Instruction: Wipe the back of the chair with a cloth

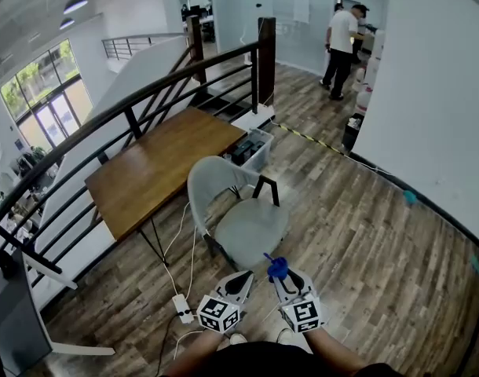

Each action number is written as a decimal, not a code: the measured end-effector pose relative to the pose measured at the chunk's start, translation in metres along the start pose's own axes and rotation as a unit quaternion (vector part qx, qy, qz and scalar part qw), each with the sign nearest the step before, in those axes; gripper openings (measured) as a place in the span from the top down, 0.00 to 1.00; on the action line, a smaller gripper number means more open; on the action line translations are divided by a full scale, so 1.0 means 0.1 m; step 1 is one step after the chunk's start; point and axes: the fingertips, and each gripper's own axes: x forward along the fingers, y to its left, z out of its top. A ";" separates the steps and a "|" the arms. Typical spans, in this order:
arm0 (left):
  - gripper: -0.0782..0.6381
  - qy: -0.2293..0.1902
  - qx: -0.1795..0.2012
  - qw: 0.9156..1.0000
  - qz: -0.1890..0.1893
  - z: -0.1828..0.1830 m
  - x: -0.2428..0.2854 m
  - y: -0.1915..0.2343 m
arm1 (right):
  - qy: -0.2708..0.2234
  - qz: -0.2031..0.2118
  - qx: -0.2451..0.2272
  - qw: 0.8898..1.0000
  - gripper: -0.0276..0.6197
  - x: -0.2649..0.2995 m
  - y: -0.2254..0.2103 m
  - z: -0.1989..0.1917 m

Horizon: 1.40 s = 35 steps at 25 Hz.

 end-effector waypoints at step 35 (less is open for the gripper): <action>0.88 -0.004 0.014 0.999 0.030 0.21 0.55 0.39 | -0.002 0.014 0.031 0.999 0.79 0.46 -0.57 0.09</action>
